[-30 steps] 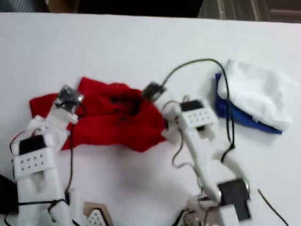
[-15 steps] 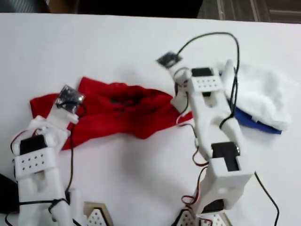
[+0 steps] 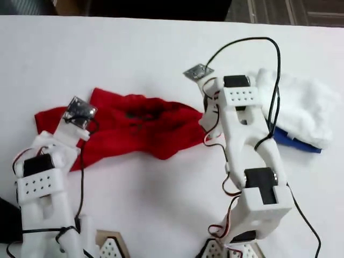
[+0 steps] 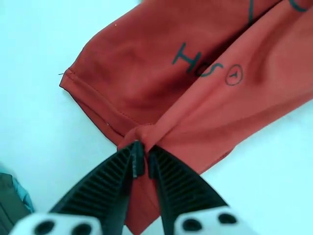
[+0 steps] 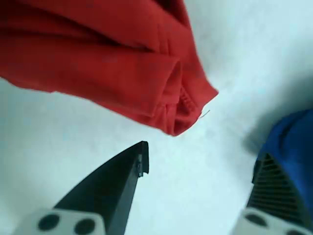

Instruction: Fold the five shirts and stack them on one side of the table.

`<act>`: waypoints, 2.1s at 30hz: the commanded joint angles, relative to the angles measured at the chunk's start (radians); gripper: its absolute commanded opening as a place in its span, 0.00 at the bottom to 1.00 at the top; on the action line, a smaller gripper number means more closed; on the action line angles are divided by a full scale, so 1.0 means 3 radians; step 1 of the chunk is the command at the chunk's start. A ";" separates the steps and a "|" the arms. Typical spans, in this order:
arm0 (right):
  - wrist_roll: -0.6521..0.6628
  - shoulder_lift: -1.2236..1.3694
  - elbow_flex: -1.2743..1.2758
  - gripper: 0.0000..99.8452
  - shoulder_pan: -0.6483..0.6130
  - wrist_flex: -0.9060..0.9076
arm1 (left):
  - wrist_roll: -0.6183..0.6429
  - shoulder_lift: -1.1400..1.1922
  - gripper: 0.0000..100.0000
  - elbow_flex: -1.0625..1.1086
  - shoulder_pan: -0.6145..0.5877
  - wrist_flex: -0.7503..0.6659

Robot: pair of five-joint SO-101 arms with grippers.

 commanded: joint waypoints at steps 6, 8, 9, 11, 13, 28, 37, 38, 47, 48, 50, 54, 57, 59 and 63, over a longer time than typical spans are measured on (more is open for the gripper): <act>-0.0102 0.0299 -0.0072 0.34 -0.0401 -0.0570 | -0.0015 -0.0077 0.03 -0.0013 -0.0026 -0.0031; -0.0302 0.0304 -0.0189 0.34 -0.0570 -0.0586 | -0.0015 -0.0077 0.03 -0.0013 -0.0031 -0.0031; -0.0384 0.0299 -0.0292 0.34 -0.0642 -0.0586 | -0.0015 -0.0061 0.03 -0.0013 -0.0031 -0.0031; -0.0476 0.0304 -0.0563 0.34 -0.0749 -0.0519 | -0.0020 -0.0061 0.03 0.0033 -0.0031 -0.0031; -0.0496 0.0330 -0.0808 0.34 -0.0780 -0.0473 | -0.0036 -0.0072 0.03 0.0136 -0.0031 -0.0046; 0.0082 0.0325 -0.1166 0.25 -0.0591 0.0933 | -0.0041 -0.0077 0.03 0.0340 -0.0020 -0.0061; 0.0205 0.0417 -0.0864 0.21 -0.0744 0.0754 | -0.0036 -0.0077 0.03 0.0350 -0.0015 -0.0153; 0.0205 0.0453 -0.0839 0.21 -0.0775 0.0724 | -0.0036 -0.0077 0.03 0.0350 -0.0015 -0.0153; -0.0066 0.0949 -0.0813 0.21 -0.0923 0.0253 | -0.0036 -0.0077 0.03 0.0355 -0.0015 -0.0153; -0.0072 0.0990 -0.0813 0.21 -0.0918 0.0202 | -0.0036 -0.0077 0.03 0.0355 -0.0020 -0.0153; -0.0072 0.1046 -0.0813 0.21 -0.0872 0.0110 | -0.0041 -0.0077 0.03 0.0361 -0.0026 -0.0153; -0.0077 0.1066 -0.0859 0.21 -0.0749 0.0023 | -0.0041 -0.0077 0.03 0.0361 -0.0026 -0.0153; -0.0077 0.1061 -0.0977 0.13 -0.0657 0.0059 | -0.0041 -0.0077 0.03 0.0355 -0.0026 -0.0153; -0.0077 0.1046 -0.1115 0.03 -0.0611 0.0136 | -0.0041 -0.0077 0.03 0.0350 -0.0026 -0.0153; -0.0077 0.0882 -0.1386 0.02 -0.0519 0.0437 | -0.0041 -0.0077 0.03 0.0350 -0.0020 -0.0153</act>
